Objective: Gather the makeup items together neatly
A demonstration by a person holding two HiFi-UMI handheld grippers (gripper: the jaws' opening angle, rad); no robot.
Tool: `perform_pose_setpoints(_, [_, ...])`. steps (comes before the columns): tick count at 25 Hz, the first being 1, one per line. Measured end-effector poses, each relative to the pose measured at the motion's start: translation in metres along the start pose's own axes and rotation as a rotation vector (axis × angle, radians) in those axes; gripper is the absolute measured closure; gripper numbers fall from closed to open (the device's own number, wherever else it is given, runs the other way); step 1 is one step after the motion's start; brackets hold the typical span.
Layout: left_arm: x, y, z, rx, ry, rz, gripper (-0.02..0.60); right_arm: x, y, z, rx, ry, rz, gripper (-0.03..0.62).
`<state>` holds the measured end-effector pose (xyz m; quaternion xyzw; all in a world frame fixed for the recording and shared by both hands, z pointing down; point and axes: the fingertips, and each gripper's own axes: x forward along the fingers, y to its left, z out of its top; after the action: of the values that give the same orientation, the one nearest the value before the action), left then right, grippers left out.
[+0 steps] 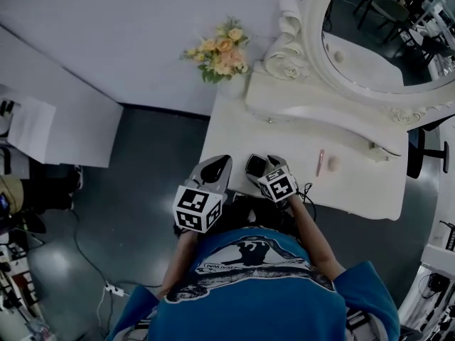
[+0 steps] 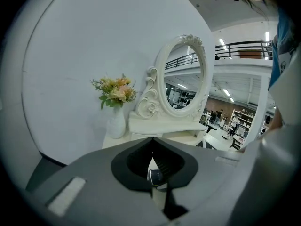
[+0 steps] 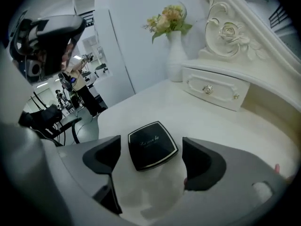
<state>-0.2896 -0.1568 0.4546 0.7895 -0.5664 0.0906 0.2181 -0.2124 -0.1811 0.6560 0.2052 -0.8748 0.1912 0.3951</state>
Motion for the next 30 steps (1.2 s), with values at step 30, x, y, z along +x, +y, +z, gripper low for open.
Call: perform_pose_setpoints(30, [0.037, -0.047, -0.002, 0.006, 0.012, -0.126, 0.568, -0.070, -0.036, -0.010, -0.022, -0.083, -0.142, 0.250])
